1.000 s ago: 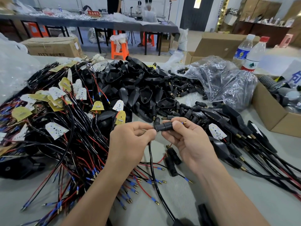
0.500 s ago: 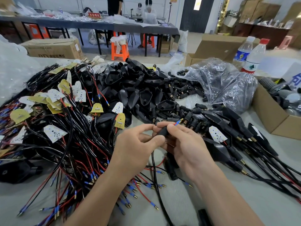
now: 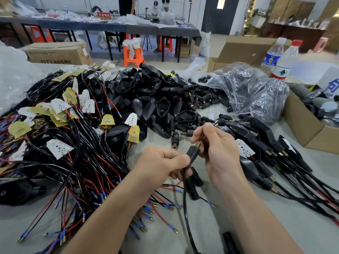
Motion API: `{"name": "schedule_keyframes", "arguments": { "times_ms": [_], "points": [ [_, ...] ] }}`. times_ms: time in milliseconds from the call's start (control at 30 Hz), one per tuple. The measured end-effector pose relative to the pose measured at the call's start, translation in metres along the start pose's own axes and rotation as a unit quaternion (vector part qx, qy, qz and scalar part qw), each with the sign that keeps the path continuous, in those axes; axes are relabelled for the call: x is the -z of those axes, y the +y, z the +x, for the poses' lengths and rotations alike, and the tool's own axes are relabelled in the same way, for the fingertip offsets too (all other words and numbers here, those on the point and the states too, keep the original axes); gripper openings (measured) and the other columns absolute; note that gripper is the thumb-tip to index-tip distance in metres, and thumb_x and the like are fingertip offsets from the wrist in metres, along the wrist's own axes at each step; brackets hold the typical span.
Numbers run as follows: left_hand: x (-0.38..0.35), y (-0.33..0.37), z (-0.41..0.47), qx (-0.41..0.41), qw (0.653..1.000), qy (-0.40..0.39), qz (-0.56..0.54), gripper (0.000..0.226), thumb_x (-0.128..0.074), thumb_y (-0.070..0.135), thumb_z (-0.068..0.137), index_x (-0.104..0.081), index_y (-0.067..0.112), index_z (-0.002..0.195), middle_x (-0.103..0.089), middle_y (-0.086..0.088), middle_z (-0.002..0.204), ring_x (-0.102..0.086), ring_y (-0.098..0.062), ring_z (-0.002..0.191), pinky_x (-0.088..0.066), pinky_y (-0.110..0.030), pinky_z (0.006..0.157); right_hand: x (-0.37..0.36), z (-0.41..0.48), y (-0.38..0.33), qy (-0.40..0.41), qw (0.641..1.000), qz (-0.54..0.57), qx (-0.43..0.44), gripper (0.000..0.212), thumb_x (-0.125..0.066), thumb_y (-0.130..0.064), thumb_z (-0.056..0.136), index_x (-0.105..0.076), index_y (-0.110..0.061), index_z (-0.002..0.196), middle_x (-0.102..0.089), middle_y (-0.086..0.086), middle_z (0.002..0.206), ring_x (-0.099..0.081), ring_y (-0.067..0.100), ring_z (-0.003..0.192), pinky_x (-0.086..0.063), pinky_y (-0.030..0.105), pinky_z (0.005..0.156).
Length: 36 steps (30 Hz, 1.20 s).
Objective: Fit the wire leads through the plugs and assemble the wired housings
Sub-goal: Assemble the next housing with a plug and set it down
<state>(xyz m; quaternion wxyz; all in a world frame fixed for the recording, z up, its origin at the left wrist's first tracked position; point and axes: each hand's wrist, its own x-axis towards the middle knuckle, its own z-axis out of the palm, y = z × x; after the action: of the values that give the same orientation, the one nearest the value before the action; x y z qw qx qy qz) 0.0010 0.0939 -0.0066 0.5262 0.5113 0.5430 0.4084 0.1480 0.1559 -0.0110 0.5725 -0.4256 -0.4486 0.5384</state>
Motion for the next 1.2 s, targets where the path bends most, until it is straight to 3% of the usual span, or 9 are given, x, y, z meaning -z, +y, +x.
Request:
{"name": "schedule_keyframes", "arguments": {
  "times_ms": [100,233,300,400,600,867,967,1067,1200],
  "points": [
    [-0.002,0.002,0.000,0.044,0.993,-0.063,-0.089,0.022,-0.071,0.026,0.088,-0.076,0.004,0.086,-0.078,-0.011,0.081,-0.065,-0.015,0.063,-0.052,-0.024,0.064,0.003,0.004,0.004,0.026,0.999,-0.041,0.020,0.045,-0.054,-0.026,0.103,-0.073,-0.019,0.063,-0.058,0.003,0.055,-0.041,0.010,0.044,-0.034,0.022,0.045],
    [-0.010,-0.005,-0.003,-0.056,0.983,0.120,0.130,0.009,-0.085,0.018,0.083,-0.079,0.024,0.081,-0.076,0.010,0.067,-0.071,-0.003,0.059,-0.053,-0.013,0.058,0.011,0.008,0.010,0.047,0.979,-0.184,0.074,0.035,-0.056,-0.032,0.096,-0.073,-0.019,0.068,-0.066,0.012,0.060,-0.048,0.016,0.047,-0.039,0.032,0.055],
    [-0.013,-0.008,-0.004,-0.076,0.978,0.121,0.149,0.011,-0.086,0.020,0.081,-0.078,0.027,0.081,-0.075,0.014,0.066,-0.072,-0.002,0.061,-0.055,-0.014,0.058,0.012,0.009,0.013,0.055,0.985,-0.153,0.059,0.037,-0.056,-0.025,0.098,-0.072,-0.016,0.066,-0.066,0.011,0.059,-0.048,0.015,0.043,-0.039,0.028,0.048],
    [-0.010,-0.006,-0.003,-0.016,0.995,0.028,0.095,0.008,-0.085,0.023,0.082,-0.080,0.018,0.079,-0.078,0.001,0.071,-0.072,-0.010,0.061,-0.062,-0.028,0.066,0.014,0.012,0.011,0.083,0.993,-0.071,0.031,0.040,-0.053,-0.019,0.103,-0.070,-0.012,0.068,-0.065,0.004,0.056,-0.045,0.011,0.039,-0.036,0.021,0.038],
    [0.000,0.004,-0.007,0.025,0.984,-0.177,-0.002,0.017,-0.072,0.029,0.083,-0.077,0.019,0.070,-0.077,-0.010,0.080,-0.065,-0.013,0.059,-0.050,-0.019,0.059,0.022,0.020,0.003,0.141,0.989,0.026,0.038,0.039,-0.048,-0.017,0.108,-0.067,-0.008,0.075,-0.062,0.000,0.053,-0.045,0.010,0.038,-0.037,0.021,0.036],
    [0.019,0.004,-0.009,0.014,0.973,-0.229,-0.002,0.029,-0.066,0.043,0.081,-0.077,0.016,0.084,-0.078,-0.004,0.086,-0.066,-0.019,0.086,-0.049,-0.026,0.082,0.038,0.018,-0.015,0.199,0.971,0.113,0.076,0.041,-0.045,-0.021,0.110,-0.068,-0.006,0.079,-0.065,0.003,0.059,-0.049,0.012,0.043,-0.041,0.022,0.042],
    [0.017,0.001,-0.008,0.015,0.980,-0.196,-0.032,0.020,-0.070,0.035,0.084,-0.081,0.019,0.083,-0.078,-0.006,0.088,-0.072,-0.016,0.086,-0.054,-0.022,0.078,0.037,0.014,-0.018,0.149,0.975,0.161,0.030,0.045,-0.042,-0.031,0.110,-0.068,-0.001,0.090,-0.067,0.008,0.065,-0.057,0.016,0.049,-0.047,0.024,0.046],
    [0.016,0.000,-0.004,0.012,0.990,-0.095,-0.104,0.014,-0.076,0.030,0.084,-0.084,0.018,0.083,-0.078,-0.009,0.085,-0.073,-0.014,0.077,-0.058,-0.022,0.073,0.025,0.004,-0.015,0.006,0.990,0.127,-0.062,0.053,-0.044,-0.042,0.107,-0.070,0.003,0.100,-0.070,0.015,0.075,-0.061,0.019,0.055,-0.050,0.025,0.049],
    [0.015,0.001,-0.002,0.005,0.994,-0.048,-0.100,0.021,-0.068,0.033,0.080,-0.084,0.019,0.078,-0.078,-0.005,0.081,-0.071,-0.012,0.075,-0.058,-0.023,0.074,0.008,-0.009,-0.004,-0.159,0.986,-0.007,-0.057,0.026,-0.059,-0.022,0.100,-0.074,-0.001,0.099,-0.065,0.009,0.076,-0.056,0.017,0.059,-0.043,0.024,0.051]
  ]
}}
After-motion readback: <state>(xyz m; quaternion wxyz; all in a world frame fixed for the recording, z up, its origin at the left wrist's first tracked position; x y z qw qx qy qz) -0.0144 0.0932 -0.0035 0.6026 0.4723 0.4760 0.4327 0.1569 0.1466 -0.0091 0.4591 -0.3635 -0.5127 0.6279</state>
